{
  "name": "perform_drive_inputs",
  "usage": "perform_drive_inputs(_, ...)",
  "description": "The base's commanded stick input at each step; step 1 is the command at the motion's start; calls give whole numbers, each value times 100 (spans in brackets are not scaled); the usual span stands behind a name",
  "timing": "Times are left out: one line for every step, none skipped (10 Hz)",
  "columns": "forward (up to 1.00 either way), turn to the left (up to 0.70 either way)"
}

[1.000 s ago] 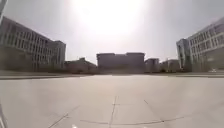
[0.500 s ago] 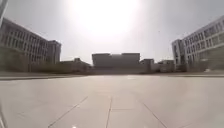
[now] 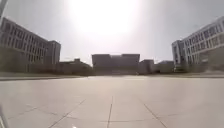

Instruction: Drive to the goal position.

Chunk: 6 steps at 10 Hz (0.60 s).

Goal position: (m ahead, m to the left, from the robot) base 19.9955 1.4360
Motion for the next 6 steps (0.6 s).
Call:
perform_drive_inputs(70, 0)
perform_drive_inputs(70, 0)
perform_drive_inputs(70, 0)
perform_drive_inputs(70, 0)
perform_drive_inputs(70, 0)
perform_drive_inputs(70, 0)
